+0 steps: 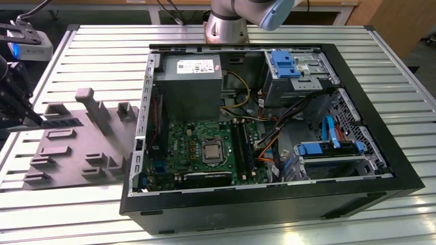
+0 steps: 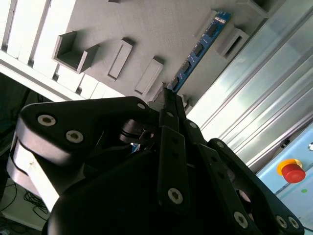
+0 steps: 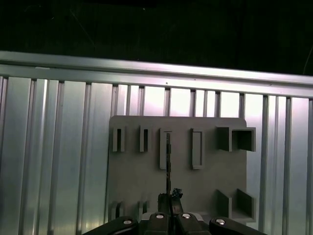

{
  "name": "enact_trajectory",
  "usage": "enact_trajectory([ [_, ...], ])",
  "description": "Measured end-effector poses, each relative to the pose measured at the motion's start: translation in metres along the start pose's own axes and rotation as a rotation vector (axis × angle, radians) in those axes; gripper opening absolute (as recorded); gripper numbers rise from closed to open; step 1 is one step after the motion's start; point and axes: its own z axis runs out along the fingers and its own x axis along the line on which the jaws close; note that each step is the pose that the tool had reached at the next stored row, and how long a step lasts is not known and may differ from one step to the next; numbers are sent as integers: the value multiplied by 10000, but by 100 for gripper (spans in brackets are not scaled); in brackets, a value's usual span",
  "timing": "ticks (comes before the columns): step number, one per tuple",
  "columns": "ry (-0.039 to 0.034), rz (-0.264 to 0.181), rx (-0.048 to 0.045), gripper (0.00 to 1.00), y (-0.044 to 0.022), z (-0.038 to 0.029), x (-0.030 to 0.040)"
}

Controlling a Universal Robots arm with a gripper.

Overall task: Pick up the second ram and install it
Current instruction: 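Pick up the second ram and move it above second insertion slot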

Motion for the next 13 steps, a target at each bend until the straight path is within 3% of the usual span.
enact_trajectory([
  [13,-18,0,2,12,1,-46,-7],
])
